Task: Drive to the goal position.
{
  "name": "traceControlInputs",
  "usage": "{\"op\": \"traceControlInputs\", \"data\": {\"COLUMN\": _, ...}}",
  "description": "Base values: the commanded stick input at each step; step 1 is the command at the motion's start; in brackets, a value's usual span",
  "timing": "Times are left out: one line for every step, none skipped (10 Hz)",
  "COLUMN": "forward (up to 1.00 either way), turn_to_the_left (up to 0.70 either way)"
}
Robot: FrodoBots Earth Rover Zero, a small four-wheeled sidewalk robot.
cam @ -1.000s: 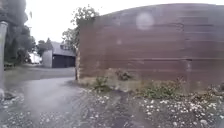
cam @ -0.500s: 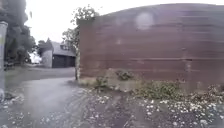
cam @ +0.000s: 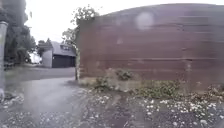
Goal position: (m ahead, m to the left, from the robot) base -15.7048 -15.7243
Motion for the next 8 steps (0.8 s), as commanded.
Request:
{"op": "traceControlInputs", "data": {"forward": -0.45, "turn_to_the_left": 0.02}}
{"op": "traceControlInputs", "data": {"forward": -0.45, "turn_to_the_left": 0.04}}
{"op": "traceControlInputs", "data": {"forward": -0.45, "turn_to_the_left": 0.27}}
{"op": "traceControlInputs", "data": {"forward": -0.45, "turn_to_the_left": 0.27}}
{"op": "traceControlInputs", "data": {"forward": -0.45, "turn_to_the_left": 0.27}}
{"op": "traceControlInputs", "data": {"forward": -0.45, "turn_to_the_left": 0.27}}
{"op": "traceControlInputs", "data": {"forward": -0.45, "turn_to_the_left": 0.27}}
{"op": "traceControlInputs", "data": {"forward": -0.45, "turn_to_the_left": 0.27}}
